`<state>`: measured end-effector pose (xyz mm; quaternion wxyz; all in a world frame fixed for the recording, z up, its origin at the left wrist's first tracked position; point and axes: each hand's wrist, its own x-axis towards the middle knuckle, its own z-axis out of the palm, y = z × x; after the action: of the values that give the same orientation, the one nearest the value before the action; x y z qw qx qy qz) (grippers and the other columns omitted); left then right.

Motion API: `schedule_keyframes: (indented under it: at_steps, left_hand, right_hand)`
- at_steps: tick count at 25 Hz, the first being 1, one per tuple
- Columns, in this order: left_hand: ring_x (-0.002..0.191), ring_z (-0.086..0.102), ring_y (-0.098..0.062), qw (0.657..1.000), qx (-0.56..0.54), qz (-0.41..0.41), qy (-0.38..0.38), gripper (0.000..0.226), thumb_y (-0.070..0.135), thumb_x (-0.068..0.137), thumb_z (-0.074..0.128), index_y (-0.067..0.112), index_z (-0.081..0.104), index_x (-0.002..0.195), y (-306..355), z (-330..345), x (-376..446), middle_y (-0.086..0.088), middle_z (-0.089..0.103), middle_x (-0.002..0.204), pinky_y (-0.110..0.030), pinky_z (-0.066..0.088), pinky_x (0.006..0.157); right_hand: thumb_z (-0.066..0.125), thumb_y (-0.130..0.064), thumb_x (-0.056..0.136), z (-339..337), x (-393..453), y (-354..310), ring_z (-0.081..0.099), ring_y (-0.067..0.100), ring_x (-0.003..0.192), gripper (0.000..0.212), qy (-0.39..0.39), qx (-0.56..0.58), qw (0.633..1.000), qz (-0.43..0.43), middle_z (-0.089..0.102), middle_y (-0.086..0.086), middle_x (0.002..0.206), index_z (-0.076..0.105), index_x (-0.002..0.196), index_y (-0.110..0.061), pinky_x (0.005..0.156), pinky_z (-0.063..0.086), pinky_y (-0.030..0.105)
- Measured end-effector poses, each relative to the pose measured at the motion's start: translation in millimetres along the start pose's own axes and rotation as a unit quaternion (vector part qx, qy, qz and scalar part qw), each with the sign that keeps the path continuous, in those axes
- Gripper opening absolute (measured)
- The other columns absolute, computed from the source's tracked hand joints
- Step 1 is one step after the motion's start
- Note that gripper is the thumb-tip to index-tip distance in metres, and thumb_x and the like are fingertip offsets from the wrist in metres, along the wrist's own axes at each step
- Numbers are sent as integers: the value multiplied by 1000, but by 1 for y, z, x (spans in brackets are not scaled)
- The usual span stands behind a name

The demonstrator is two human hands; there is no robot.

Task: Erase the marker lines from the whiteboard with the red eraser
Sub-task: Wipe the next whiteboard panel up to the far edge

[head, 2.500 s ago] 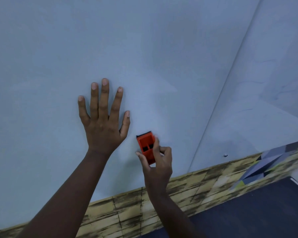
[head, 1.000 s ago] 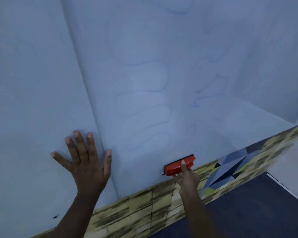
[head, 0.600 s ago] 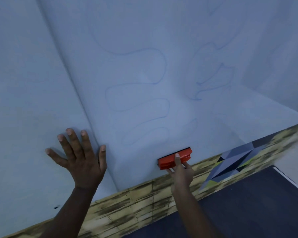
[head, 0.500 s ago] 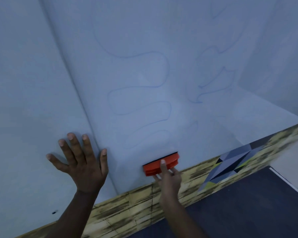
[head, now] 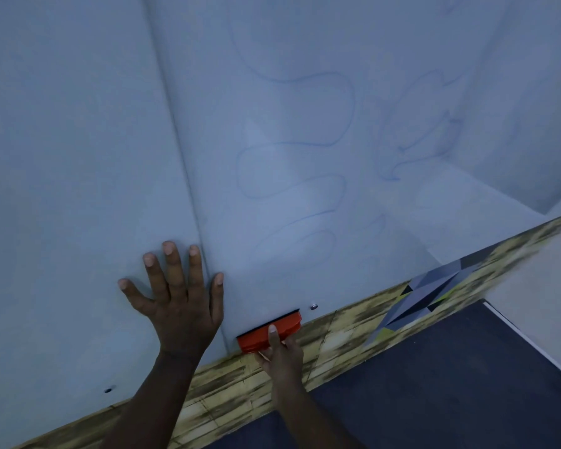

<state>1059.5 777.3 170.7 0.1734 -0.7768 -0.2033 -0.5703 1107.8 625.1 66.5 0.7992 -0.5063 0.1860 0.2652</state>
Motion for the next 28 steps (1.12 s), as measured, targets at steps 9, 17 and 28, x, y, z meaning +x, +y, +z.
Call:
schedule_keyframes:
  at_steps: [9,17,28]
  left_hand:
    - [166,-2,-31,999,-7,-10,-45,77,36,108,59,10,21,169,-5,-22,4,-11,1,179,-61,-4,129]
    - [149,35,-42,998,-25,-37,-42,53,24,105,62,10,53,155,18,-56,35,-18,34,165,-62,32,111]
    - [166,2,-29,1000,8,-3,14,65,23,110,46,8,23,169,14,-22,89,-8,8,179,-82,34,106]
  right_hand:
    - [67,-14,97,-18,15,-9,68,37,96,41,-25,22,996,82,67,23,114,55,133,3,63,64,42]
    - [65,-25,99,-94,71,-150,70,32,95,50,13,33,994,-105,66,20,128,53,145,-9,54,60,30]
    - [72,-38,90,-42,20,-162,58,16,96,51,-20,-348,775,-527,56,-5,106,59,139,-32,75,53,29]
